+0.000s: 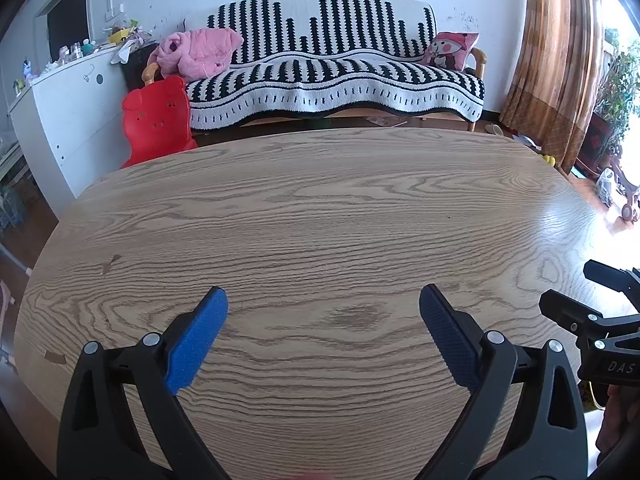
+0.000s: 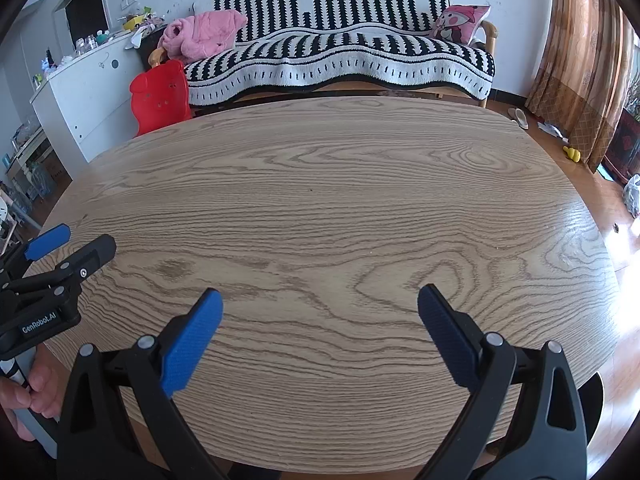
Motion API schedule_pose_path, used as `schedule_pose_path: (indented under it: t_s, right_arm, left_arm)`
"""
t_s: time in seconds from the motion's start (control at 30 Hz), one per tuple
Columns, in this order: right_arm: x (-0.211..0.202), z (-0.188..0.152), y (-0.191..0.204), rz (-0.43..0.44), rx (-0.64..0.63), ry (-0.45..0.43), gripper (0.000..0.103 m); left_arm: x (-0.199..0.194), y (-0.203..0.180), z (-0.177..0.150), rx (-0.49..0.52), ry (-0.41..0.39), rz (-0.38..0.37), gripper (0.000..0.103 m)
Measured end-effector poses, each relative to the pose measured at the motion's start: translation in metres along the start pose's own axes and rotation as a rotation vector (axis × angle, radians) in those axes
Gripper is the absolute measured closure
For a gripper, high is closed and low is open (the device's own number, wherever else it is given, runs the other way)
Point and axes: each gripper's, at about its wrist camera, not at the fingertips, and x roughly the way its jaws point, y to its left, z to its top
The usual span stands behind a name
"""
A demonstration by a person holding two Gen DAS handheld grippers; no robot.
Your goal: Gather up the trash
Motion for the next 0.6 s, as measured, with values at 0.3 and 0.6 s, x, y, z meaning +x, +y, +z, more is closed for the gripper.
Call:
schedule_pose_path:
  t_s: [0.3, 0.6]
  right_arm:
    - [-0.0002, -0.0003, -0.0004, 0.000, 0.000, 0.001, 0.008]
    - [0.0003, -0.0028, -0.0025, -0.002, -0.004, 0.006, 0.008]
  left_arm:
    - [-0.0019, 0.0034, 0.0001, 0.000, -0.009, 0.007, 0.008]
    - [-0.0018, 0.0029, 0.0025, 0.001, 0.016, -0.005, 0.008]
